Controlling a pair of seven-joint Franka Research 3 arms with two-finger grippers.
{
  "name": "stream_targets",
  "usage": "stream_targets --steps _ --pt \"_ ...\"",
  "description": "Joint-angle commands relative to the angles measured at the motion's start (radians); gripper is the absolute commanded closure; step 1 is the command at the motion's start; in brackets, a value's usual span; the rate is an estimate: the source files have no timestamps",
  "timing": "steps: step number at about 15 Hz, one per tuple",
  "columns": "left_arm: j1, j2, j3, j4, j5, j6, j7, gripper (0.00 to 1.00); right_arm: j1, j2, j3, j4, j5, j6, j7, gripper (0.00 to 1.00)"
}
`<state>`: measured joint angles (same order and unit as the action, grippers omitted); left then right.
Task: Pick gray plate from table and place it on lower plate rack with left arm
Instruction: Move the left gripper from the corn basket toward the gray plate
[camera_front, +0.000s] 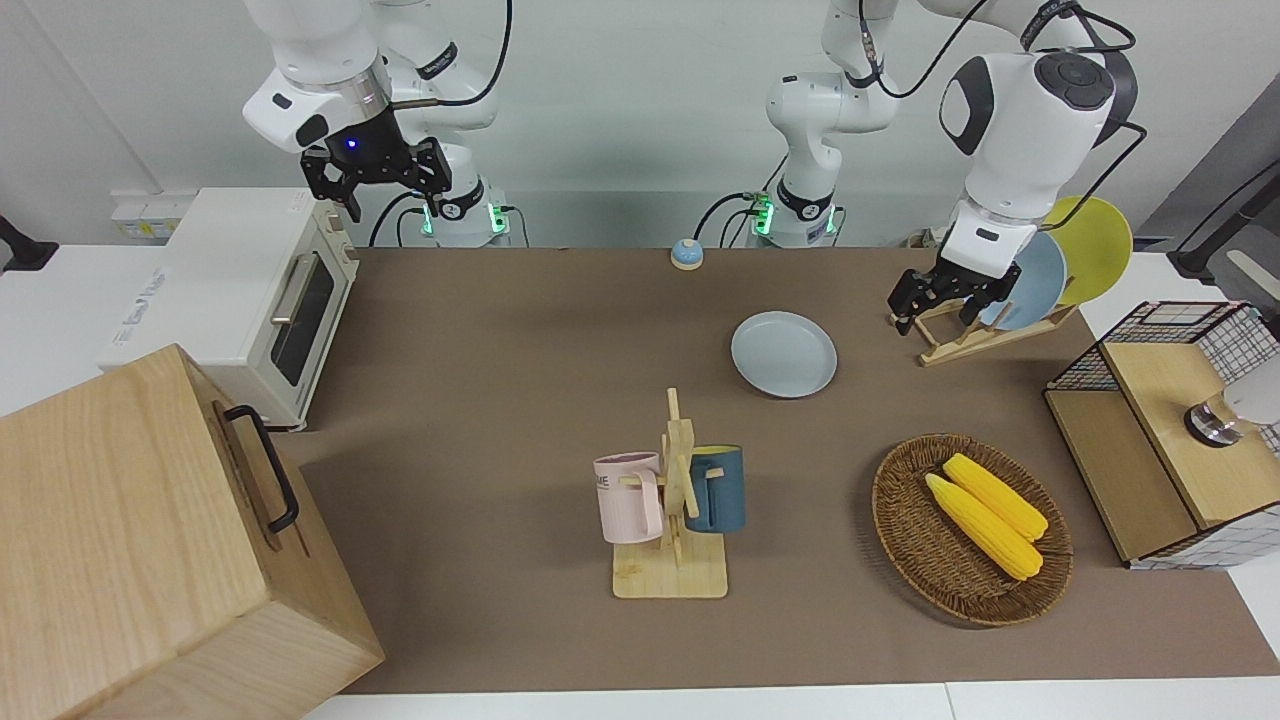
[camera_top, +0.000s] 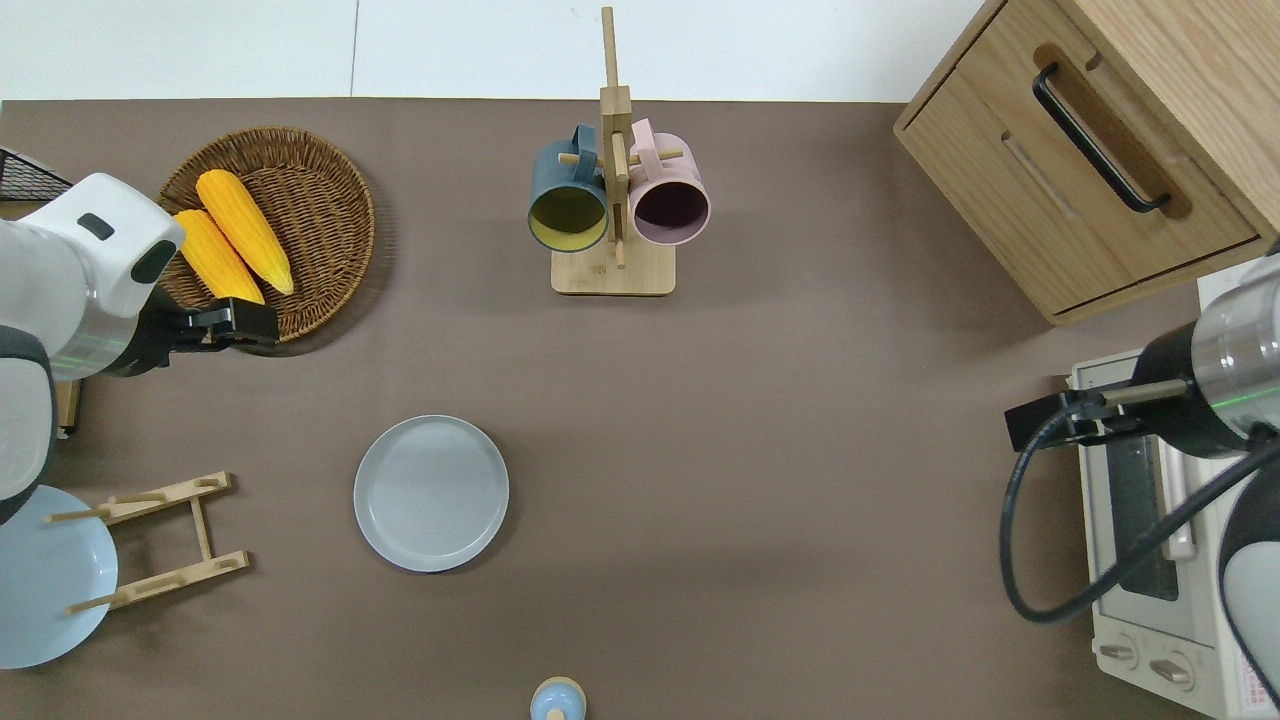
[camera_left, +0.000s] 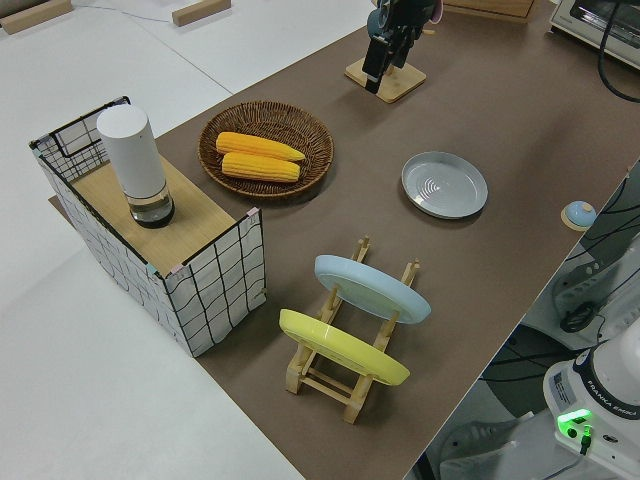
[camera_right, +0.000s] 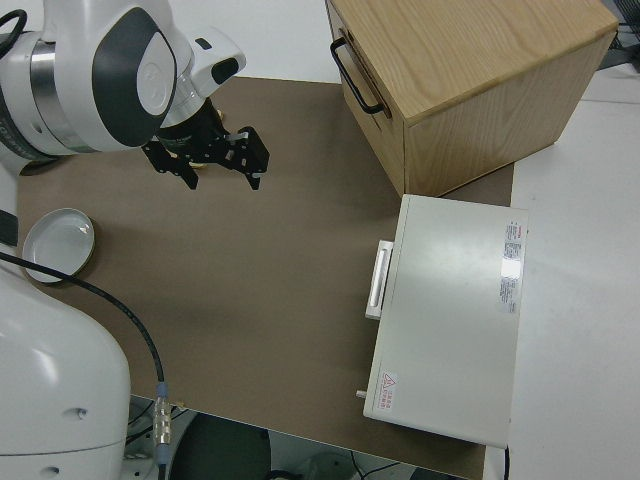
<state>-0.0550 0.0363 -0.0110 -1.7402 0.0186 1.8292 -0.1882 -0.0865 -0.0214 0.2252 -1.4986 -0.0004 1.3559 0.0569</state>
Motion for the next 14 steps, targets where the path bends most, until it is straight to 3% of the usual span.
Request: stream_targets --steps 1,14 --pt "-0.026 0.000 -0.026 -0.005 0.017 -0.004 -0.068 0.00 -0.015 -0.005 0.006 0.006 0.003 -0.015 -0.003 0.011" --pt "-0.035 -0.001 -0.026 -0.016 0.015 -0.019 -0.088 0.00 -0.013 -0.005 0.006 0.006 0.003 -0.015 -0.003 0.013"
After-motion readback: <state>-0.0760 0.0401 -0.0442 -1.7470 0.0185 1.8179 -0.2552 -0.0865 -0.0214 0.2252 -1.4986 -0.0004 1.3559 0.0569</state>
